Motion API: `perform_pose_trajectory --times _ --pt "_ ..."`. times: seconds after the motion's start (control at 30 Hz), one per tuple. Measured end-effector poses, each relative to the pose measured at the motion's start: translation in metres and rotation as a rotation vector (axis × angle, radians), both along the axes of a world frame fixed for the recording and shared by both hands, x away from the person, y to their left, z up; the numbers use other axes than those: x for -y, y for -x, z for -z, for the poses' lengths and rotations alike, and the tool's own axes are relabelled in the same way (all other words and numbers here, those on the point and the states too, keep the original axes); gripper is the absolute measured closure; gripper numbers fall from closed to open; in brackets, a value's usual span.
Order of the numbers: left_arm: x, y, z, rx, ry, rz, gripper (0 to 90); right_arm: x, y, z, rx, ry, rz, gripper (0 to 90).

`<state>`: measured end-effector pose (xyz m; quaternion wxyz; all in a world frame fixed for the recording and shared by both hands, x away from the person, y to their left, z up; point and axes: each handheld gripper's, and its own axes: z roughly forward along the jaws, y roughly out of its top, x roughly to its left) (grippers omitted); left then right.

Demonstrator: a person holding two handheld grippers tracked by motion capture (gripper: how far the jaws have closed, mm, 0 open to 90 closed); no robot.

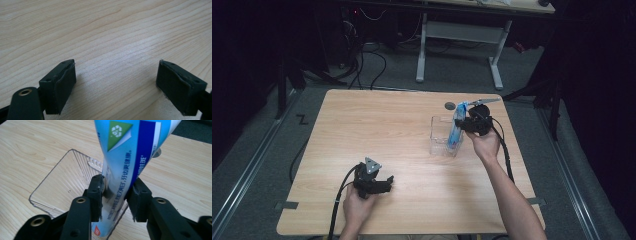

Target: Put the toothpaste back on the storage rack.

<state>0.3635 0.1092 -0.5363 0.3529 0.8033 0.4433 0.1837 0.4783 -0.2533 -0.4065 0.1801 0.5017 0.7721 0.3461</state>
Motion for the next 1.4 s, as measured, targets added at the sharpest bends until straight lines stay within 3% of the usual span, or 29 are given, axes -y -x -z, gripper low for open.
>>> perform_pose_trajectory --times 0.17,0.6,1.4 --pt "0.0 0.0 0.0 0.0 0.0 0.0 16.7 -0.001 0.0 0.0 0.003 0.018 0.005 59.3" --pt "0.0 0.0 0.0 0.0 0.0 0.0 16.7 0.003 0.007 -0.007 0.045 0.009 0.012 48.9" --pt "0.0 0.0 0.0 0.0 0.0 0.0 16.7 0.013 0.024 -0.023 0.095 0.02 0.014 45.9"
